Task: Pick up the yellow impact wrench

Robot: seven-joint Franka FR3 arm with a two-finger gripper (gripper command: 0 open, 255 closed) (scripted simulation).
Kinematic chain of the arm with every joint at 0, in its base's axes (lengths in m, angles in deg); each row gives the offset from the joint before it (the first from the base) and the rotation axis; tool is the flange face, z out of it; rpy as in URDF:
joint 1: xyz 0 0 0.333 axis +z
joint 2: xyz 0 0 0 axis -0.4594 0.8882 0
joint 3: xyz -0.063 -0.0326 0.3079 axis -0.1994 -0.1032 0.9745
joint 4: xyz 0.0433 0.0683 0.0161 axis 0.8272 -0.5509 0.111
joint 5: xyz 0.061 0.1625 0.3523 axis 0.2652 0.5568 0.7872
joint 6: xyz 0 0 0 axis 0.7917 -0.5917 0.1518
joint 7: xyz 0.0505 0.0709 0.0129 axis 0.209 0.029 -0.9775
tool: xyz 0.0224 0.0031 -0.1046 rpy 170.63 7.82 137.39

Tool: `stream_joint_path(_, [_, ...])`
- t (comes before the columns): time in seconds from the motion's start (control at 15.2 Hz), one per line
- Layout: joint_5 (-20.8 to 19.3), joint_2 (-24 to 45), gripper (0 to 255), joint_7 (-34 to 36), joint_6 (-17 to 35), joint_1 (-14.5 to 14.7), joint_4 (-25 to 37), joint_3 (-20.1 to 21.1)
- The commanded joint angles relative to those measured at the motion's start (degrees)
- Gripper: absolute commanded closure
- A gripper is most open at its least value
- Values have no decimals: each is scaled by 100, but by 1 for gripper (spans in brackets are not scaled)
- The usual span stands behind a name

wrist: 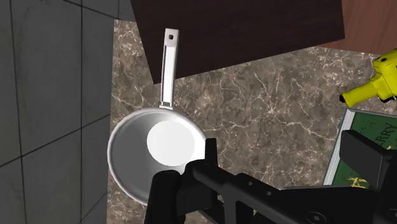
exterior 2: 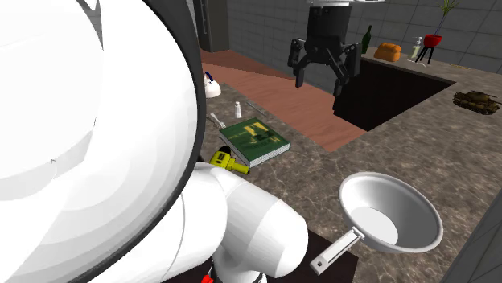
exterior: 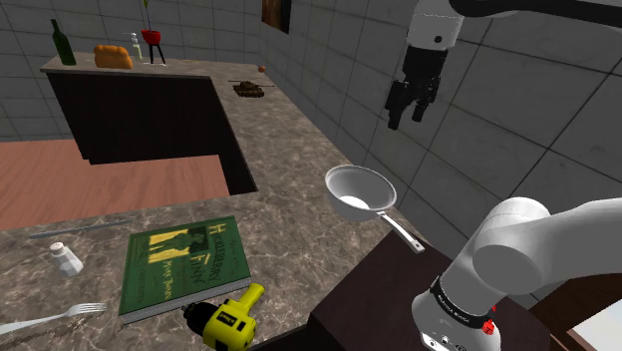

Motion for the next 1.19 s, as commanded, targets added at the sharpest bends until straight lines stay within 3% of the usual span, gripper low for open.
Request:
stream_joint_path(0.0, [0, 0, 0, 0, 0, 0, 0, 0])
stream_joint_path(0.59, [846, -314, 0, 1673, 1187, 4, -1531, 839])
stream_joint_path(1.12, [1715, 154, 0, 3124, 2571, 128, -2374, 1767])
